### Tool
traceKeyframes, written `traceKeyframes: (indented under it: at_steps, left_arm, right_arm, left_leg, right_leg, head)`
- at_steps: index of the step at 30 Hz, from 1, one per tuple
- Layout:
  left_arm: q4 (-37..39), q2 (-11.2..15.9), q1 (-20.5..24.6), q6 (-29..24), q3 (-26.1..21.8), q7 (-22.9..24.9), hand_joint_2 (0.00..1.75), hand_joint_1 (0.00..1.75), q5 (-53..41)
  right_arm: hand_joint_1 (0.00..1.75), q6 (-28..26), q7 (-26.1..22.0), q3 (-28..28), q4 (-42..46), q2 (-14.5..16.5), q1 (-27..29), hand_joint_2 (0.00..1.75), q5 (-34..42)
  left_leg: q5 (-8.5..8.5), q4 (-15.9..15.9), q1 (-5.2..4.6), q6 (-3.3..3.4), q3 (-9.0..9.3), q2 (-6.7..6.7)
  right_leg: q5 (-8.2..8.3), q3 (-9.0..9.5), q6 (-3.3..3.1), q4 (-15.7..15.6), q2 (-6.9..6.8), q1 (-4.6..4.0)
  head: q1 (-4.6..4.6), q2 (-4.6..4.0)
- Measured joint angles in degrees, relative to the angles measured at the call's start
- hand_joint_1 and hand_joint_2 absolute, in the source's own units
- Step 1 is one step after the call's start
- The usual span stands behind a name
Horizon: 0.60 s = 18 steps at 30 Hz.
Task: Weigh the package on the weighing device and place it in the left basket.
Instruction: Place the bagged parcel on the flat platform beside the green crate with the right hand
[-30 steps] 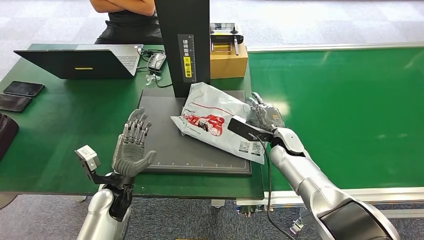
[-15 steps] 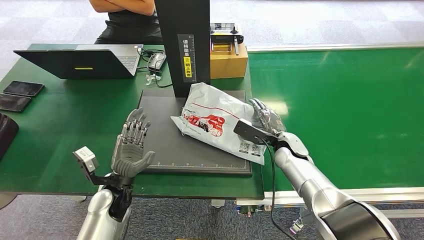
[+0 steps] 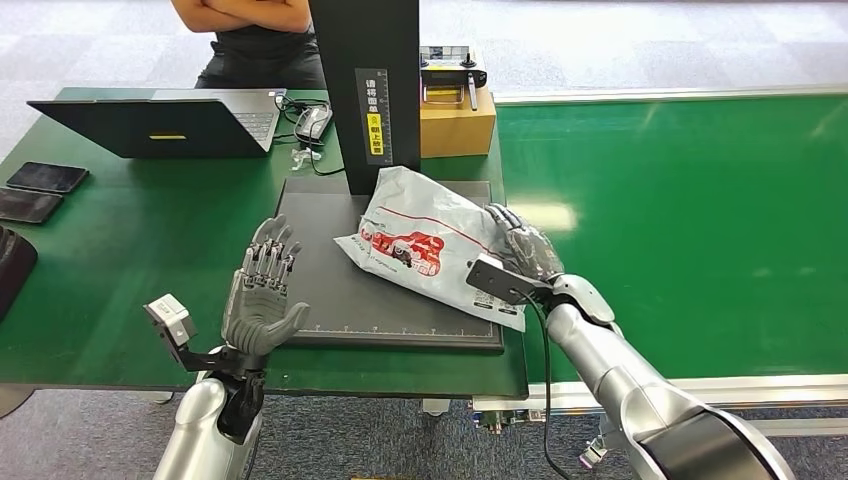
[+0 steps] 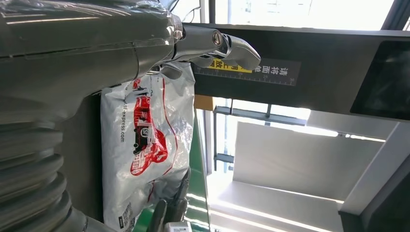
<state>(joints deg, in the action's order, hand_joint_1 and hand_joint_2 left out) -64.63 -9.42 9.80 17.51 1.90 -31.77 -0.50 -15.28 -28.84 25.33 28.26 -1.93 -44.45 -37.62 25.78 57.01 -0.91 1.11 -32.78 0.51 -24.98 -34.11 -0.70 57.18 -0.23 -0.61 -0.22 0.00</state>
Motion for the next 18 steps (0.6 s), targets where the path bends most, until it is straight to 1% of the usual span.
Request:
traceKeyframes:
  at_steps: [1,5,7,10,12,15,18]
  left_arm:
    - [0.00,0.00,0.00,0.00,0.00,-0.03,1.75,0.00,0.00]
    - [0.00,0.00,0.00,0.00,0.00,-0.08,1.75,0.00,0.00]
    - [0.00,0.00,0.00,0.00,0.00,-0.08,1.75,0.00,0.03]
    - [0.00,0.00,0.06,0.00,0.00,-0.08,1.75,0.00,0.19]
    - [0.01,0.01,0.25,-0.01,0.00,-0.01,1.75,0.00,0.33]
    - [0.02,0.05,0.58,-0.09,0.00,0.20,1.75,0.00,0.50]
    - [0.02,0.10,0.67,-0.19,0.00,0.39,1.75,0.00,0.63]
  right_arm:
    - [0.00,-0.02,-0.02,0.00,0.00,0.01,0.02,0.00,0.03]
    - [0.00,-0.14,-0.15,0.00,0.00,0.01,0.10,1.75,0.19]
    - [0.00,-1.30,-1.58,-0.01,0.13,0.08,0.31,1.75,0.82]
    - [0.00,-5.47,-6.49,-0.04,1.33,0.33,1.21,1.75,2.48]
    - [0.00,-8.11,-8.60,-0.04,2.70,0.59,1.89,1.75,3.00]
    - [0.00,-11.20,-9.55,-0.04,5.23,0.94,2.89,1.75,4.00]
    - [0.00,-12.47,-9.78,-0.07,7.71,1.15,3.97,1.75,5.75]
  left_leg:
    - [0.00,0.00,0.00,0.00,0.00,0.00]
    - [0.00,0.00,0.00,0.00,0.00,0.00]
    - [0.00,0.00,0.00,0.00,0.00,0.00]
    - [0.00,0.00,0.00,0.00,0.00,0.00]
    - [0.00,0.00,0.00,0.00,0.00,-0.01]
    - [0.00,0.00,0.00,0.00,0.00,-0.01]
    - [0.00,-0.01,0.00,0.00,0.00,0.00]
  right_leg:
    - [0.00,0.00,0.00,0.00,0.00,0.00]
    - [0.00,0.00,0.00,0.00,0.00,0.00]
    - [0.00,0.00,0.00,0.00,0.00,0.00]
    - [0.00,0.00,0.00,0.00,0.00,0.00]
    - [0.00,0.00,0.00,0.00,-0.01,0.00]
    - [0.00,0.00,0.00,0.00,-0.01,0.00]
    - [0.00,0.00,0.00,0.00,0.00,0.00]
  head:
    - [0.00,0.00]
    - [0.00,0.00]
    - [0.01,0.00]
    - [0.01,0.00]
    - [0.01,0.00]
    - [0.01,0.00]
    - [0.01,0.00]
